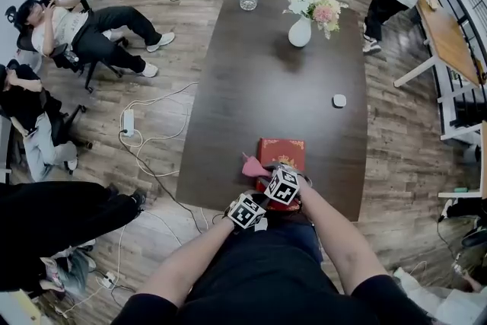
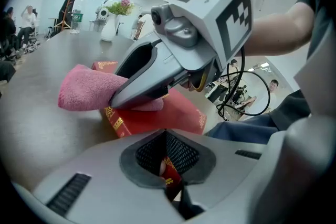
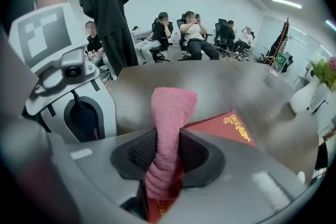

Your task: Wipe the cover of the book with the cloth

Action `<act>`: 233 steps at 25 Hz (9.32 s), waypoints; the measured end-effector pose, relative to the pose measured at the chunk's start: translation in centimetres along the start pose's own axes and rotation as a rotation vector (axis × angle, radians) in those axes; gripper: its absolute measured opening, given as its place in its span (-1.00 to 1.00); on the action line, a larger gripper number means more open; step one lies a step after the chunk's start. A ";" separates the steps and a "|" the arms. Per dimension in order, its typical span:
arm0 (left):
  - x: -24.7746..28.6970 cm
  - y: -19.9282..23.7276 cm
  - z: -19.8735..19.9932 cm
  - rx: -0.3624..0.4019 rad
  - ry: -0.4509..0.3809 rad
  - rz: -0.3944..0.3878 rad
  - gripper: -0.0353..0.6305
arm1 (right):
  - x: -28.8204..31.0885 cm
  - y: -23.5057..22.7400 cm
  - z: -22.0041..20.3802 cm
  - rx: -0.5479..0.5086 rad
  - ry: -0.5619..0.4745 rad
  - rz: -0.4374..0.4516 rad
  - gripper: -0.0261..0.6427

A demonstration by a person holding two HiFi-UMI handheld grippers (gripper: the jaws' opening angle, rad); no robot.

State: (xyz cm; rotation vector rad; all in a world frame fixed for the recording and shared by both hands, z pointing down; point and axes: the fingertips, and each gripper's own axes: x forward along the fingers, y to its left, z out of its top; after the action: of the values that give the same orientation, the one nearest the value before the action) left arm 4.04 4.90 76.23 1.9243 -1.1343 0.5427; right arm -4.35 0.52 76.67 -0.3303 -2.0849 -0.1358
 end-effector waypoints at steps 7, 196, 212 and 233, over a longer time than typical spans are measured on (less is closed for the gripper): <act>0.1 0.0 0.0 0.008 0.005 0.004 -0.91 | -0.3 -0.2 -0.8 0.024 0.000 0.006 -0.56; -2.3 -0.8 -4.1 0.109 0.097 -0.083 -0.91 | -3.5 -1.1 -0.5 0.022 -0.029 -0.098 -0.56; -1.6 -0.4 -0.5 0.026 -0.034 -0.017 -0.91 | 0.3 -0.1 1.8 -0.029 -0.016 -0.019 -0.56; -1.8 -0.2 0.0 0.068 -0.050 0.018 -0.91 | 0.0 -0.5 -0.5 0.027 -0.006 -0.026 -0.56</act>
State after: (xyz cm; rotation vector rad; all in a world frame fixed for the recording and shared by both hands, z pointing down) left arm 3.35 5.86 74.90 1.9972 -1.1792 0.5523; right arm -4.09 -0.04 76.88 -0.2878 -2.0953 -0.1218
